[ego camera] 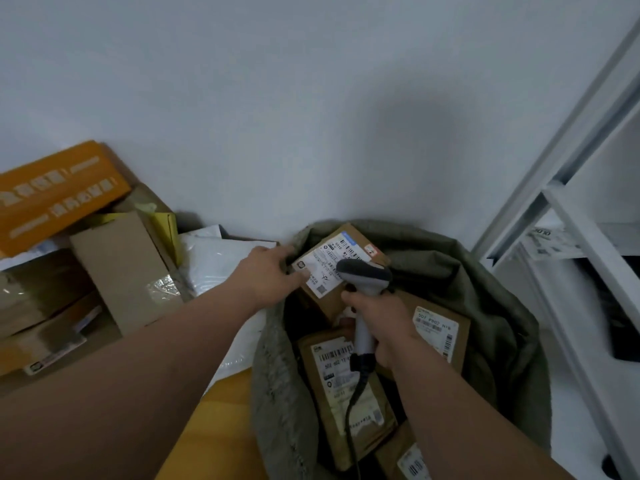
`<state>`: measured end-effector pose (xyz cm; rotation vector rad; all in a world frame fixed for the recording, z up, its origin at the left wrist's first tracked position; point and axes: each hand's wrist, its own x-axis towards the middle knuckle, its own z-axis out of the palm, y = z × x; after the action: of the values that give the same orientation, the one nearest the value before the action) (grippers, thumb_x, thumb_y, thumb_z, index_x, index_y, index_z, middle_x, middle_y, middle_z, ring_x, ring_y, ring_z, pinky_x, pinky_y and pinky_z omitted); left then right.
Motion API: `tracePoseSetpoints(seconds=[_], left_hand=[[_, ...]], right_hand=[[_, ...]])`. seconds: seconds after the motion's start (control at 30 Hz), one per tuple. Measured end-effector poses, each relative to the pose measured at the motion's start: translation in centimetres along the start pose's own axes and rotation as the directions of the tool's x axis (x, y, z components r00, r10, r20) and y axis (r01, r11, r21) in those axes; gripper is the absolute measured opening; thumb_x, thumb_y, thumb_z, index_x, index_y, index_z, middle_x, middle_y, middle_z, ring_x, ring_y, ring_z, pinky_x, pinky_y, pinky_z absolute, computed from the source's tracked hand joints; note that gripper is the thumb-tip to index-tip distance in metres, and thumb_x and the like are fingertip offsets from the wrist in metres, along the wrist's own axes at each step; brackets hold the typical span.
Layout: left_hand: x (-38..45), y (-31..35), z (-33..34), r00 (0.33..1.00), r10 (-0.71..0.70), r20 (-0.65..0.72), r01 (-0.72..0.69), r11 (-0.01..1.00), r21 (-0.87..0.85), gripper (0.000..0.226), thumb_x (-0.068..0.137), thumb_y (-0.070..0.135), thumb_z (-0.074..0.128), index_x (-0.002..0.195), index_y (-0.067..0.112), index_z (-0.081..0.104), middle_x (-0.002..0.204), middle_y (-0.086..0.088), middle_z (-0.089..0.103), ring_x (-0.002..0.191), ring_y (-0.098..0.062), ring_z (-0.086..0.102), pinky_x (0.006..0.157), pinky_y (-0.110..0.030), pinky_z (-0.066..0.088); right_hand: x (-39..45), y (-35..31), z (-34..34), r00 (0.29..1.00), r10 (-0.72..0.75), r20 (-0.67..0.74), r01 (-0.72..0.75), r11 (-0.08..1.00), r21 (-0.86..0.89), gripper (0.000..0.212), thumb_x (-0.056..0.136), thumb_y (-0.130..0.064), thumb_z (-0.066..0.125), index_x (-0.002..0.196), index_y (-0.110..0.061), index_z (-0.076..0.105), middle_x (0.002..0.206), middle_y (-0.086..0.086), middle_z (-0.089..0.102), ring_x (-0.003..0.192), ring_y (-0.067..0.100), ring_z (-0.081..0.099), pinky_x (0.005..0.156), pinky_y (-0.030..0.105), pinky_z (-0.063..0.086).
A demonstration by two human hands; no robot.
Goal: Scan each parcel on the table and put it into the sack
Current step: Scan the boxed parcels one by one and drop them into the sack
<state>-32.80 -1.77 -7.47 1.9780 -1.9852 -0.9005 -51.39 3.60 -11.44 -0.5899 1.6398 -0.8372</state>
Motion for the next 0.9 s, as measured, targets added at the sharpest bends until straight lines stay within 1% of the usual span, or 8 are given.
tracePoseSetpoints(seconds=[0.07,0.13,0.23,0.4,0.6,0.67,0.77,0.9], left_hand=[[-0.6,-0.3,0.0,1.000,0.002,0.030,-0.005,0.996,0.087,0.063,0.089,0.032,0.062,0.147,0.028,0.039,0.143,-0.008,0.047,0.126,-0.025,0.050,0.105,-0.036,0.043],[-1.1,-0.9,-0.4,1.000,-0.006,0.001,0.006,0.993,0.120,0.057,0.093,0.017,0.053,0.148,0.026,0.039,0.140,-0.009,0.051,0.122,-0.025,0.053,0.100,-0.033,0.046],[-2.0,-2.5,-1.6,0.997,-0.026,-0.068,0.028,0.999,0.036,0.050,0.094,0.013,0.052,0.142,0.025,0.049,0.138,-0.008,0.054,0.116,-0.024,0.058,0.090,-0.027,0.048],[-4.2,-4.9,-4.2,0.995,-0.023,-0.098,0.020,0.999,-0.029,0.051,0.096,0.017,0.053,0.146,0.021,0.043,0.141,-0.008,0.051,0.114,-0.023,0.058,0.080,-0.023,0.043],[-8.5,-10.8,-9.0,0.994,-0.047,-0.097,0.043,0.998,-0.043,0.047,0.093,0.027,0.055,0.140,0.022,0.050,0.140,-0.007,0.052,0.121,-0.025,0.054,0.102,-0.029,0.041],[-9.9,-13.8,-11.0,0.995,-0.041,-0.090,0.037,0.998,-0.044,0.043,0.091,0.030,0.056,0.133,0.021,0.055,0.133,-0.007,0.057,0.116,-0.027,0.056,0.101,-0.035,0.046],[-12.9,-18.1,-14.2,0.991,-0.043,-0.125,0.039,0.999,-0.031,0.043,0.094,0.031,0.056,0.135,0.019,0.055,0.134,-0.005,0.057,0.122,-0.026,0.054,0.102,-0.033,0.044],[-16.0,-24.1,-17.4,0.977,-0.088,-0.193,0.082,0.996,-0.037,0.045,0.095,0.030,0.055,0.138,0.018,0.054,0.139,-0.006,0.055,0.124,-0.024,0.053,0.101,-0.032,0.043]], right_hand=[[-0.8,-0.1,0.0,0.994,0.002,0.106,-0.008,0.999,0.051,0.020,0.088,-0.019,0.074,0.103,-0.008,0.067,0.098,0.017,0.073,0.084,0.029,0.071,0.069,0.036,0.060],[-1.7,0.0,0.1,0.985,-0.011,0.172,0.008,1.000,0.020,0.022,0.088,-0.016,0.074,0.106,-0.007,0.068,0.098,0.017,0.074,0.079,0.026,0.073,0.065,0.035,0.060],[-3.0,0.2,0.7,0.993,-0.043,0.112,0.041,0.999,0.015,0.019,0.089,-0.014,0.073,0.103,-0.002,0.068,0.088,0.015,0.073,0.069,0.023,0.071,0.063,0.035,0.059],[-6.4,0.0,3.1,0.994,-0.105,-0.030,0.108,0.988,0.109,0.014,0.092,-0.013,0.067,0.097,0.001,0.066,0.077,0.016,0.067,0.061,0.023,0.066,0.062,0.035,0.056],[-12.0,-0.7,10.0,0.978,-0.205,-0.037,0.208,0.970,0.129,0.012,0.094,-0.013,0.064,0.093,-0.001,0.062,0.080,0.017,0.063,0.062,0.023,0.062,0.059,0.032,0.053],[-13.7,-0.8,13.6,0.980,-0.200,-0.014,0.200,0.972,0.126,0.015,0.094,-0.014,0.065,0.085,-0.003,0.061,0.076,0.016,0.063,0.059,0.022,0.062,0.058,0.032,0.054],[-16.1,-0.2,19.4,0.982,-0.173,0.071,0.167,0.982,0.093,0.022,0.093,-0.020,0.068,0.083,-0.001,0.064,0.072,0.015,0.066,0.053,0.020,0.065,0.051,0.028,0.057],[-19.0,2.1,26.1,0.973,-0.200,0.119,0.192,0.979,0.074,0.020,0.090,-0.019,0.072,0.090,0.000,0.067,0.079,0.021,0.071,0.068,0.029,0.070,0.072,0.044,0.062]])
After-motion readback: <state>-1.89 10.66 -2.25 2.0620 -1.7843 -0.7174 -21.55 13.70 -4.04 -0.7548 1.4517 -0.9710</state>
